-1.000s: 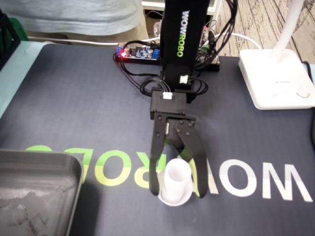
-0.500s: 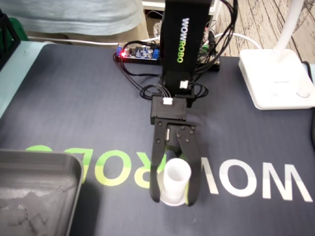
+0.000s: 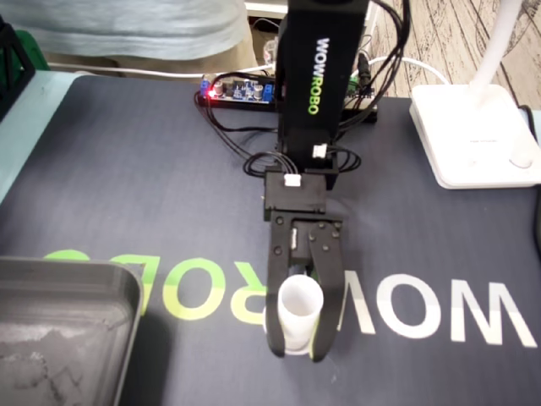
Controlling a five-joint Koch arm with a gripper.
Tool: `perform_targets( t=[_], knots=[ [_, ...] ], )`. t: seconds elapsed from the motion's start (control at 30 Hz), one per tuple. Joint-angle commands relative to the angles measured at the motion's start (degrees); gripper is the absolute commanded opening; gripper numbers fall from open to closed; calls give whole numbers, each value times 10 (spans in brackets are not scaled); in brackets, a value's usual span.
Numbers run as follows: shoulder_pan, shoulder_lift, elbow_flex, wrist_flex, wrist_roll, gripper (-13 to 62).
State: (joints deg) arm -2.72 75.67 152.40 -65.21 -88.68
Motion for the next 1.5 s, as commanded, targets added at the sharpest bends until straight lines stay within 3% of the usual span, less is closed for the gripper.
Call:
perform_targets(
  t=[0.0,0.2,0.53,0.7,0.83,1.1,1.47],
  knots=[
    [-5,4,-17,-46,6,34],
    [-5,41,-18,-24,6,34],
    [-1,206,-51,153,11,34],
    [17,301,-111,315,86,34],
    [48,355,-217,516,226,35],
    [144,328,-374,691,440,34],
    [277,120,-650,781,838,34]
  ],
)
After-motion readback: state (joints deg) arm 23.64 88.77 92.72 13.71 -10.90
